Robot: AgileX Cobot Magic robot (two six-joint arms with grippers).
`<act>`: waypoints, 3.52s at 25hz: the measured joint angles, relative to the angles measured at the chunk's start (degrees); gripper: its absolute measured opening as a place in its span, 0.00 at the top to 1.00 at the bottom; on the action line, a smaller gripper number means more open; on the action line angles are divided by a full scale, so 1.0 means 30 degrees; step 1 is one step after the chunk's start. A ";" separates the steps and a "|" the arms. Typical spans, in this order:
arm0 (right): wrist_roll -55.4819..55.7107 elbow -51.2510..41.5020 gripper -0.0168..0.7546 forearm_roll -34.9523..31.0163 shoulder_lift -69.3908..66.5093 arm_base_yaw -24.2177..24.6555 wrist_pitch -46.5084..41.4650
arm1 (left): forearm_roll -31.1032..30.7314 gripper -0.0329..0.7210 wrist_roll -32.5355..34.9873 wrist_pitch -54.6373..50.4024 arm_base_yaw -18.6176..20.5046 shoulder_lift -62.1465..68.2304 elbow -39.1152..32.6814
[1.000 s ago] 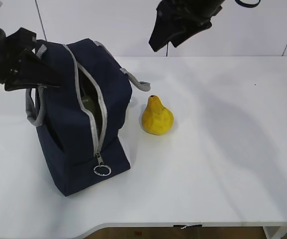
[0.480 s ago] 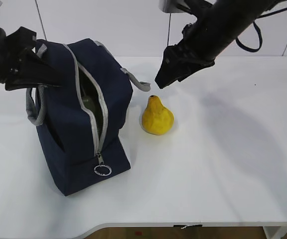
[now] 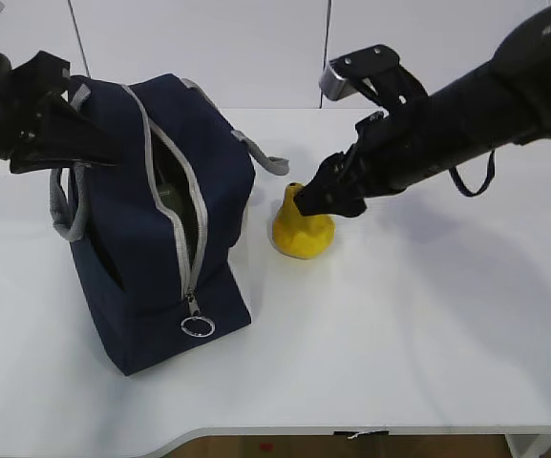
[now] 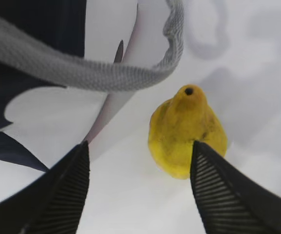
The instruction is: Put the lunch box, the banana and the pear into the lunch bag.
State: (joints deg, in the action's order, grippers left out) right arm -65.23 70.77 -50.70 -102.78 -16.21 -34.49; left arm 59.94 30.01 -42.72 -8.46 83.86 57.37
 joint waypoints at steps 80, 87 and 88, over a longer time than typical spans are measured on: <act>-1.7553 -0.0376 0.71 -1.7656 -0.3487 0.0000 0.4269 | 0.0455 0.95 0.0000 0.0000 0.0000 0.0000 0.0000; -1.7520 -0.0376 0.71 -1.7656 -0.1850 0.0000 0.4945 | 0.0496 0.95 0.0000 0.0000 0.0000 0.0000 0.0000; -1.7520 -0.0376 0.71 -1.7656 -0.1591 0.0000 0.5125 | 0.0523 0.95 0.0000 0.0000 0.0000 0.0000 0.0000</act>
State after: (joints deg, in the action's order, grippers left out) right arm -117.79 69.64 -103.67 -107.55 -16.21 -19.12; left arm 61.51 30.01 -42.72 -8.46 83.86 57.37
